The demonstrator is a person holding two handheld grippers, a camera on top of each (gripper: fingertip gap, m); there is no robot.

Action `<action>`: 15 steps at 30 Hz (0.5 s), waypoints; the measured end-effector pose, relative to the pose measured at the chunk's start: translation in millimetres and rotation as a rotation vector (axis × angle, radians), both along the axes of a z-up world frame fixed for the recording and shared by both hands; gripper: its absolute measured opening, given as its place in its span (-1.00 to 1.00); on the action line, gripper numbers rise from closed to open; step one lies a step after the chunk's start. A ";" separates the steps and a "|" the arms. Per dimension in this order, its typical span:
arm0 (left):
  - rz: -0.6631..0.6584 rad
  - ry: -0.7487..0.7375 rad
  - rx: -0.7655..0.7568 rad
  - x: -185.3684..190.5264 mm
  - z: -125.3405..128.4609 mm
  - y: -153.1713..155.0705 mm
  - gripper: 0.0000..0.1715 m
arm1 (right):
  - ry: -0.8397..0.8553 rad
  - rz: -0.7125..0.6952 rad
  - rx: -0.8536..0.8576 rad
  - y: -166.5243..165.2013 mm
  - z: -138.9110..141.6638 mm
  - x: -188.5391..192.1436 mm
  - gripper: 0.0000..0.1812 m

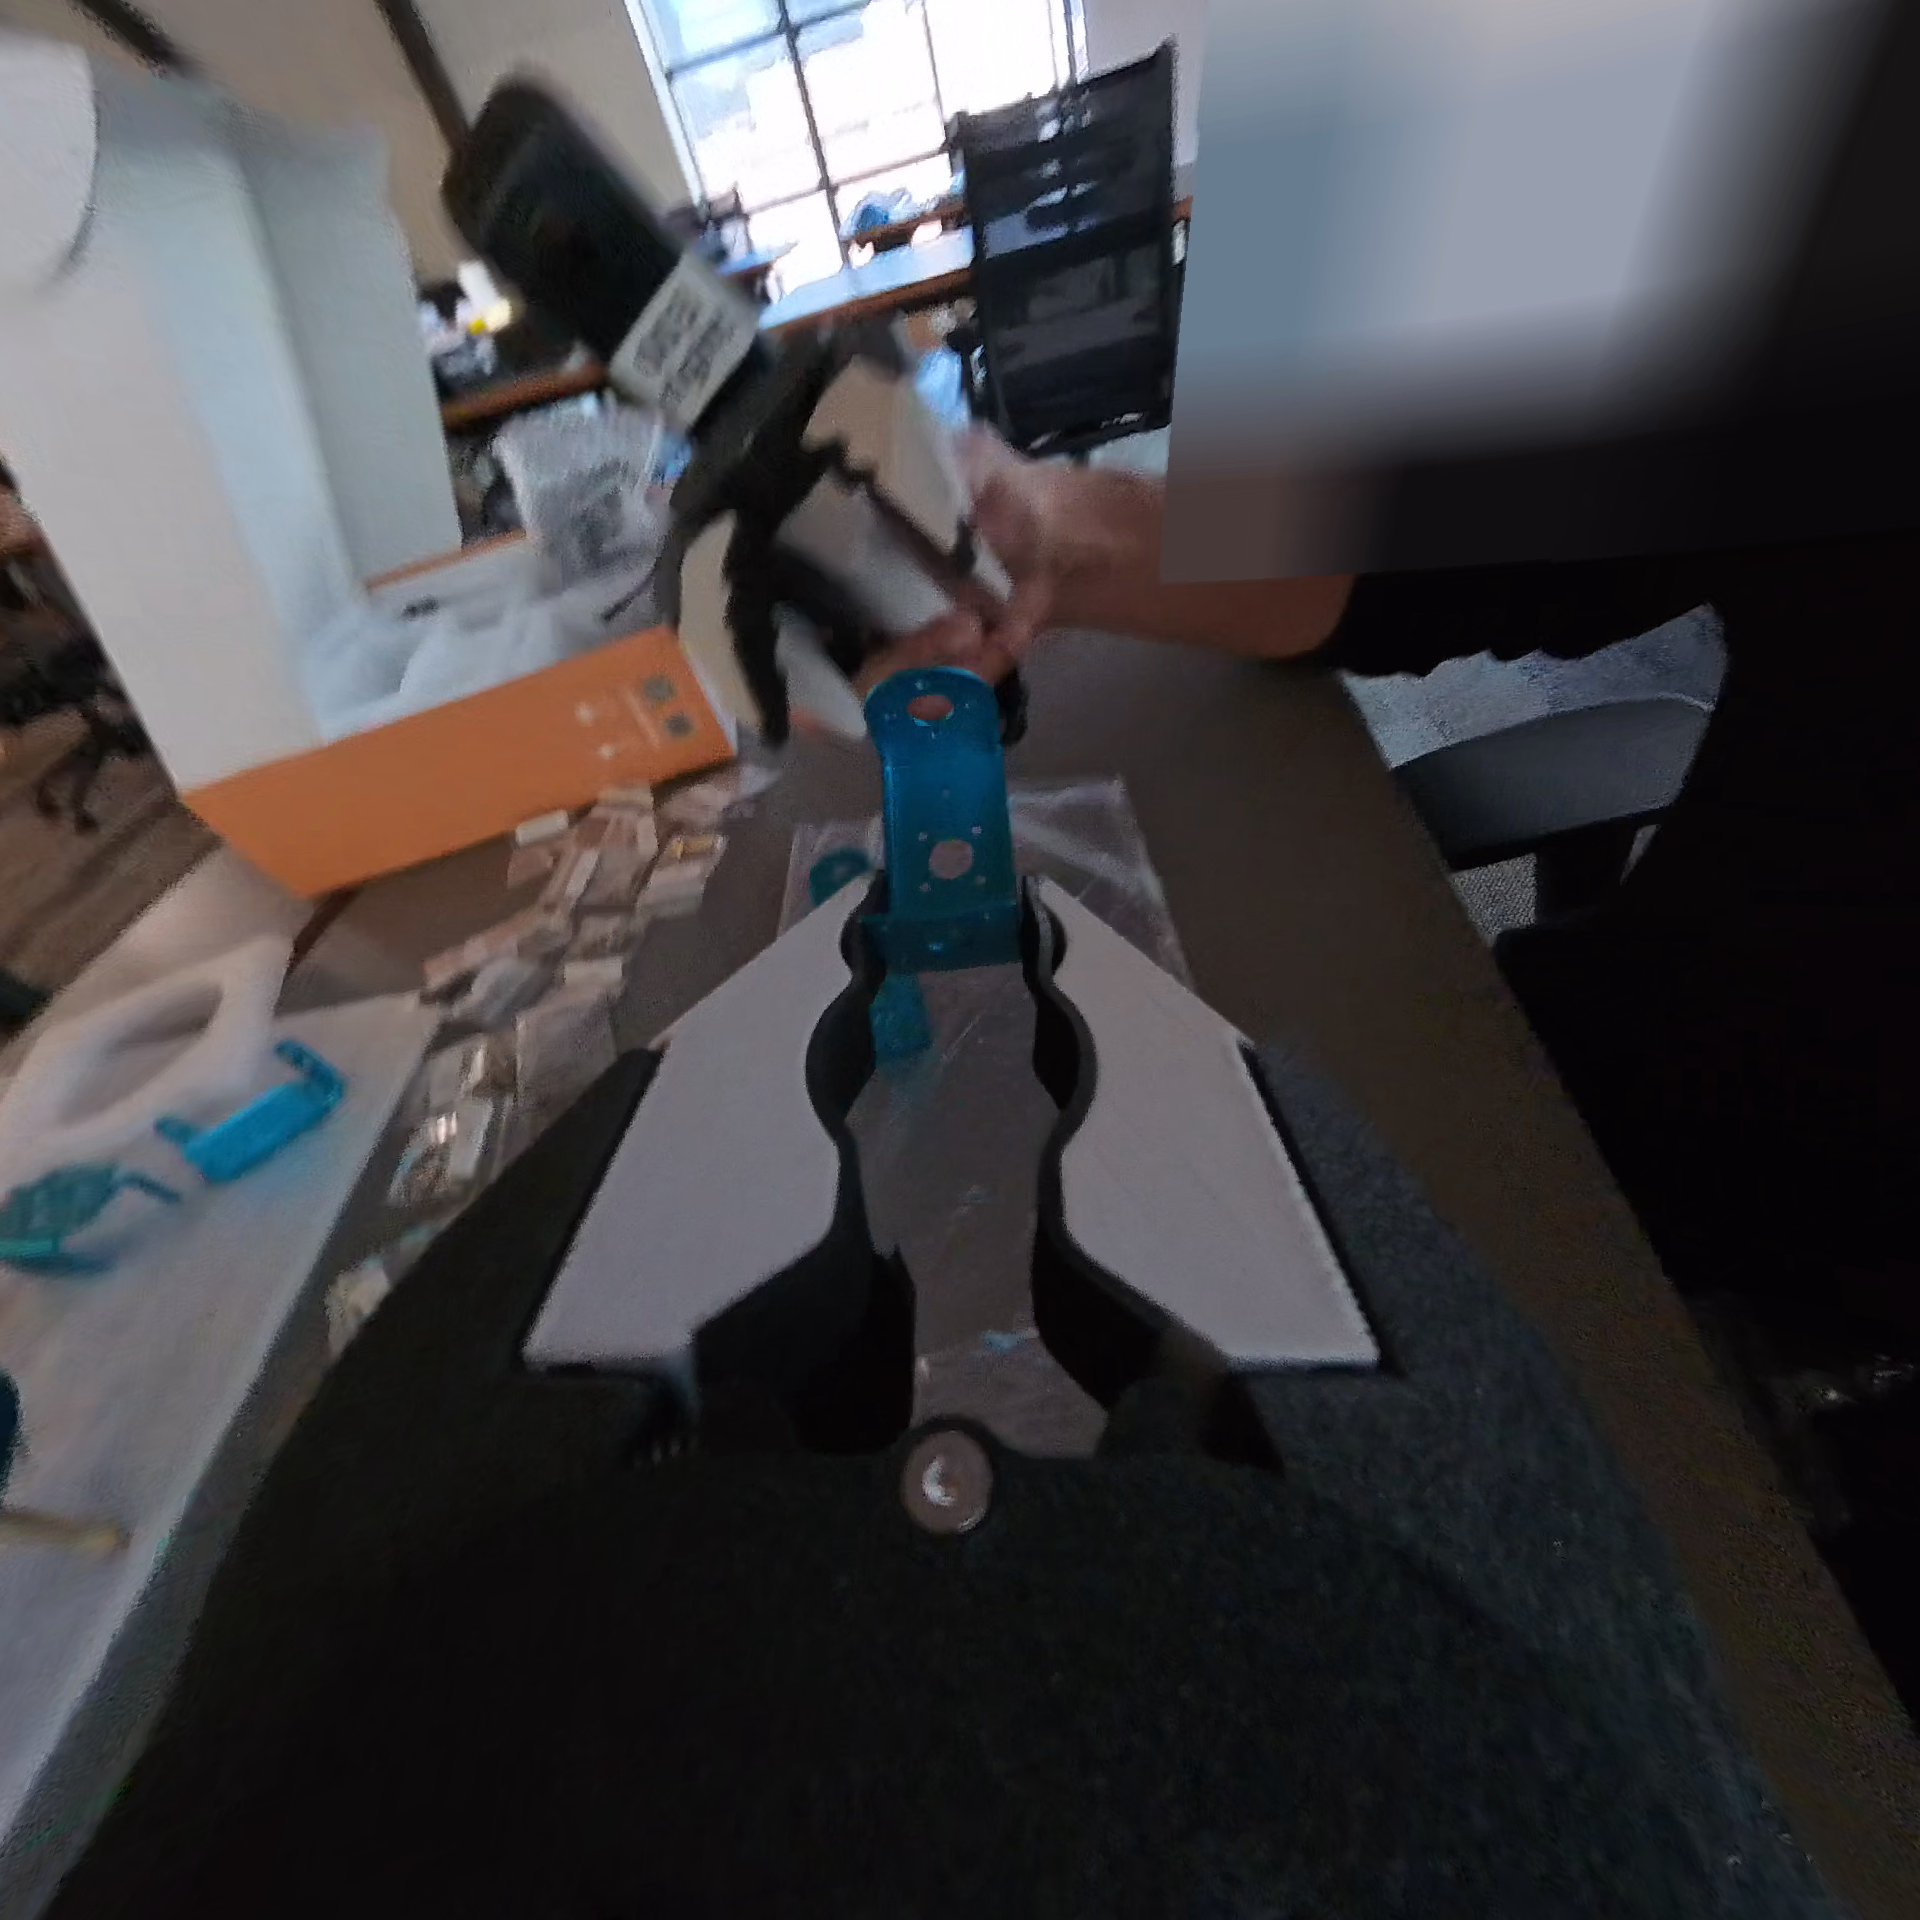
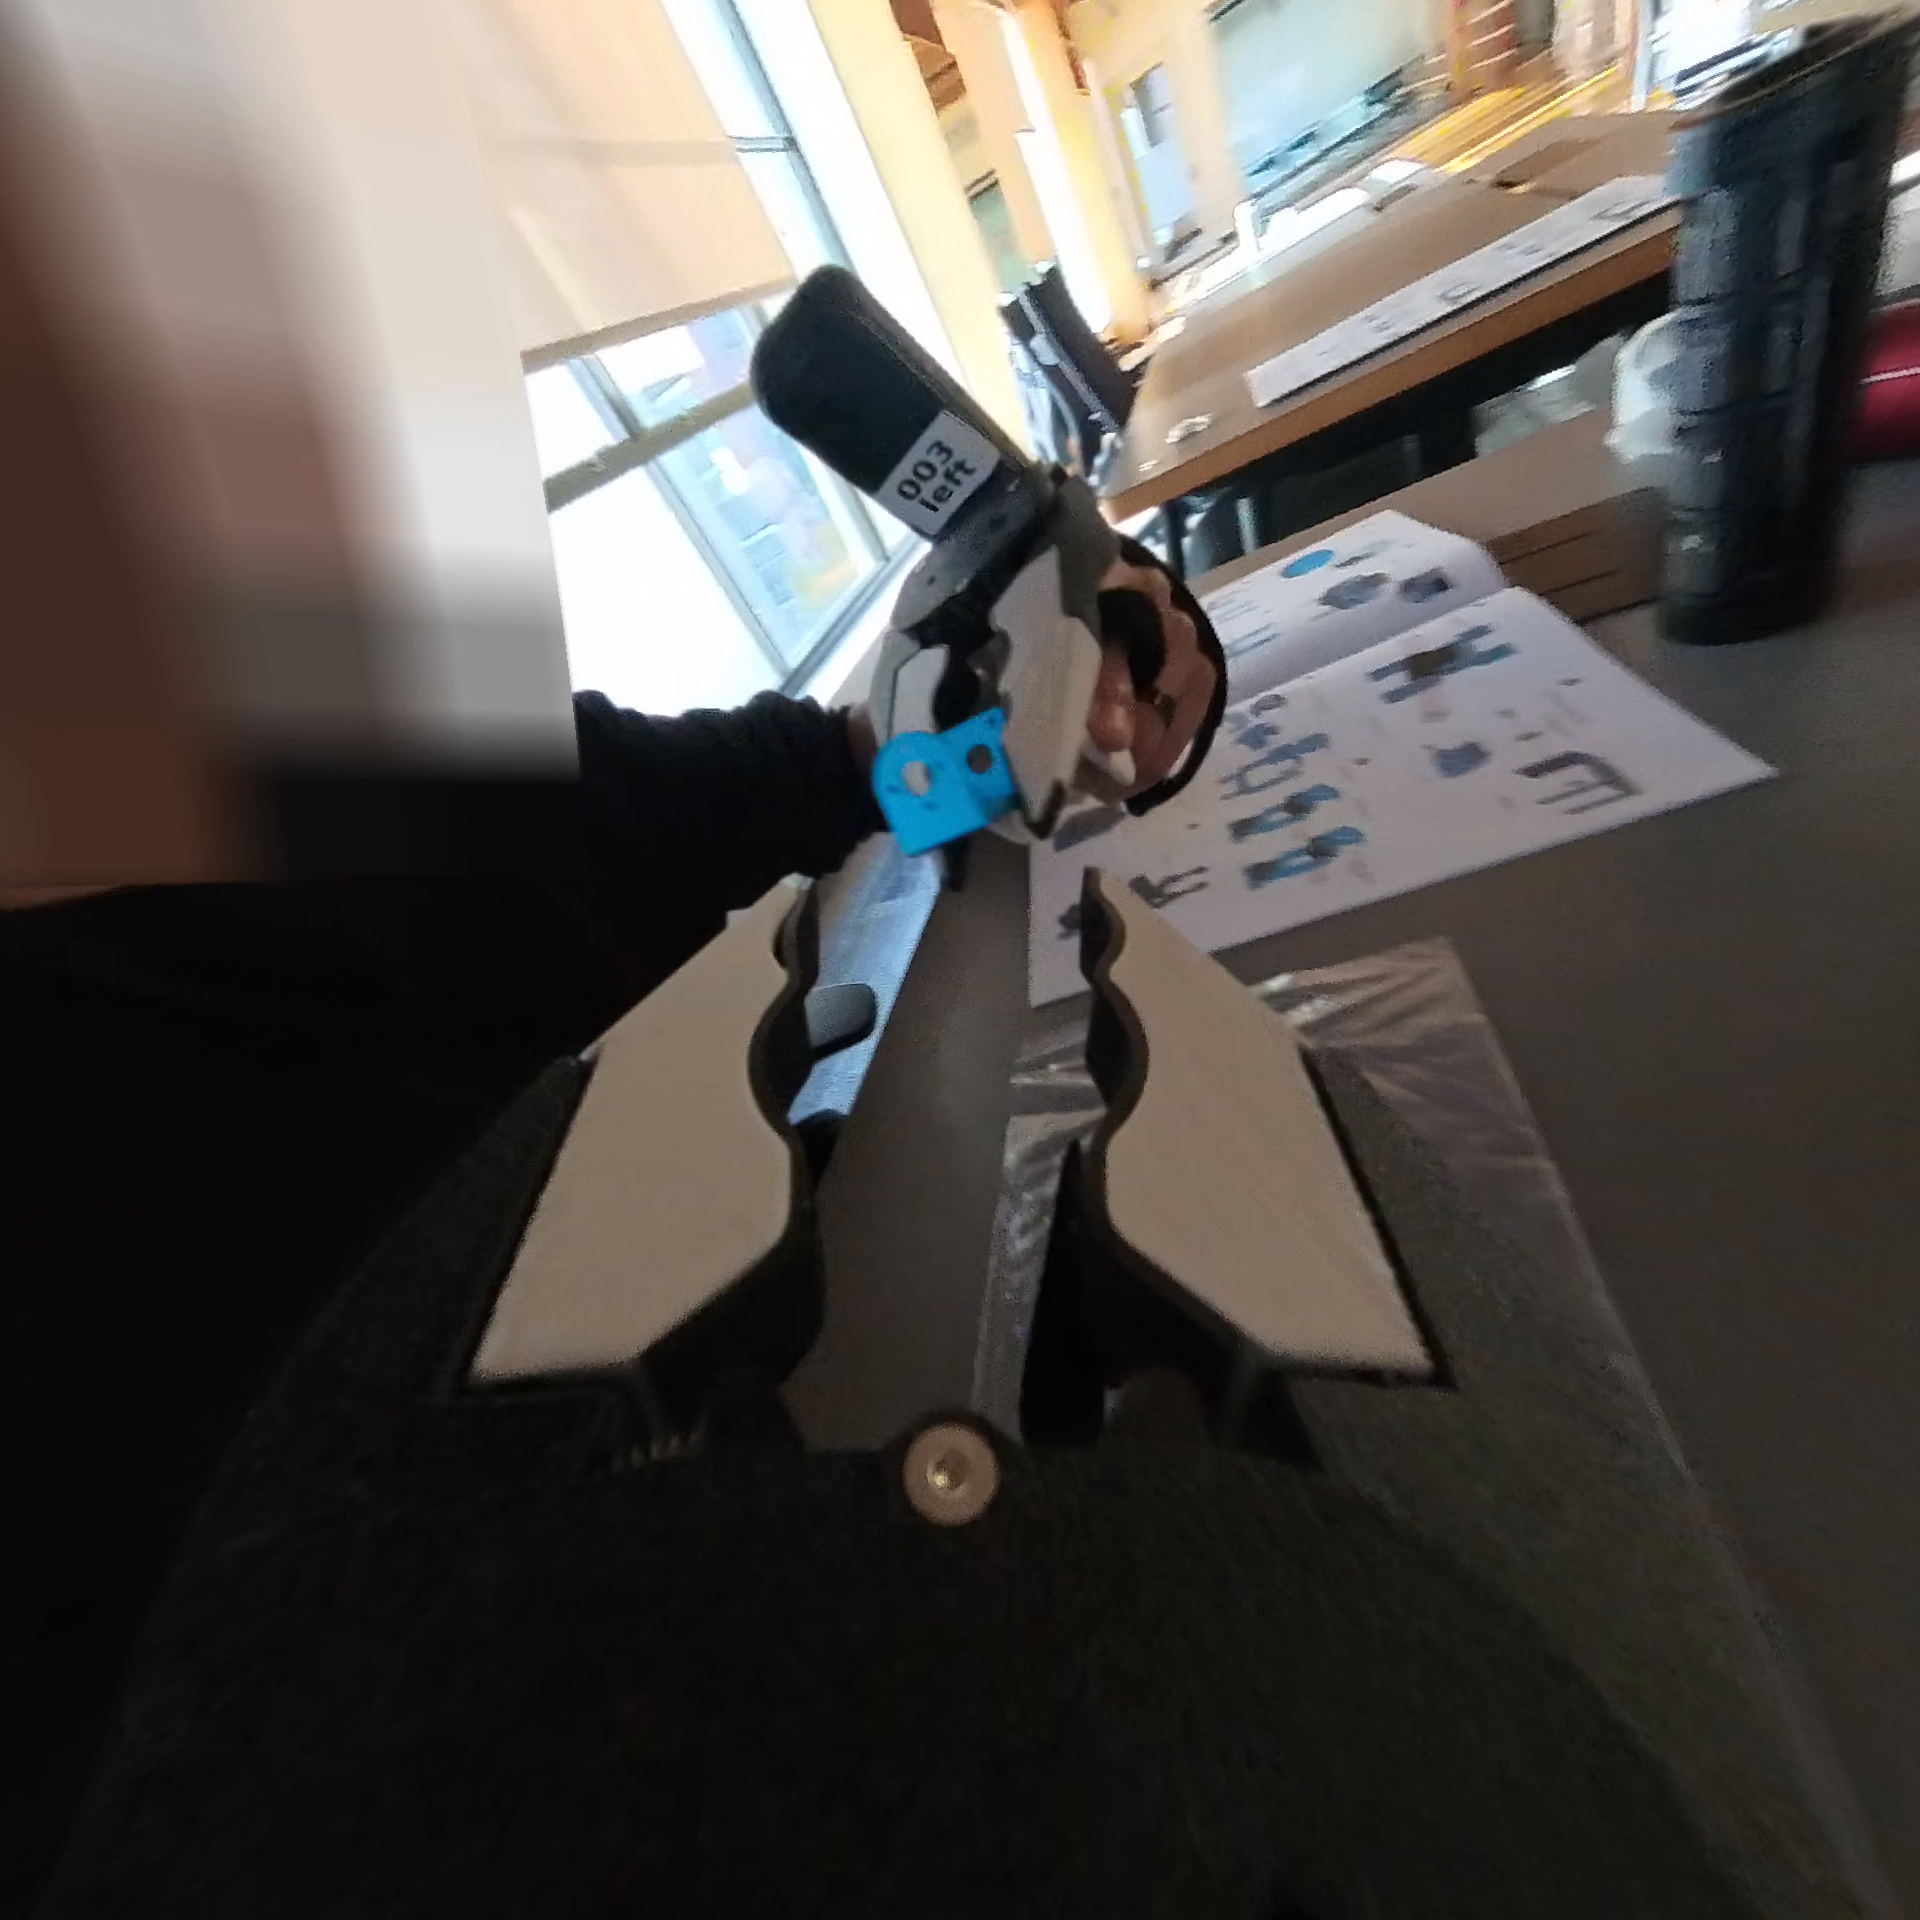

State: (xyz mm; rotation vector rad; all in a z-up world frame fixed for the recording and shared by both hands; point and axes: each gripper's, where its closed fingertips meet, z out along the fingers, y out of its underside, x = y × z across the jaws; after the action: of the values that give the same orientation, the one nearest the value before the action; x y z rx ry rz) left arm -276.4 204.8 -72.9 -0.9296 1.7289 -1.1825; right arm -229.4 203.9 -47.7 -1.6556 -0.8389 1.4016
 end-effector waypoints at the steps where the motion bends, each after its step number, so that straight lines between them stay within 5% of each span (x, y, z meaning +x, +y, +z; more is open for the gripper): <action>1: 0.031 0.031 -0.019 3.1 -9.5 10.0 -0.71 | -0.008 -0.021 0.008 2.0 -1.0 6.6 -0.47; 7: 0.122 0.143 -0.042 6.0 -59.0 33.9 -0.71 | -0.064 -0.098 -0.003 12.6 -19.8 25.2 -0.54; 15: 0.122 0.193 -0.032 4.5 -77.6 28.0 -0.71 | -0.152 -0.107 0.027 10.8 -32.2 19.8 -0.56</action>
State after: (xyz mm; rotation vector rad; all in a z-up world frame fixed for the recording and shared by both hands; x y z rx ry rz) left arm -271.9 232.9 -150.5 -1.1844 1.7794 -1.0731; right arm -209.6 214.6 -79.9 -1.7765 -0.8373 1.1989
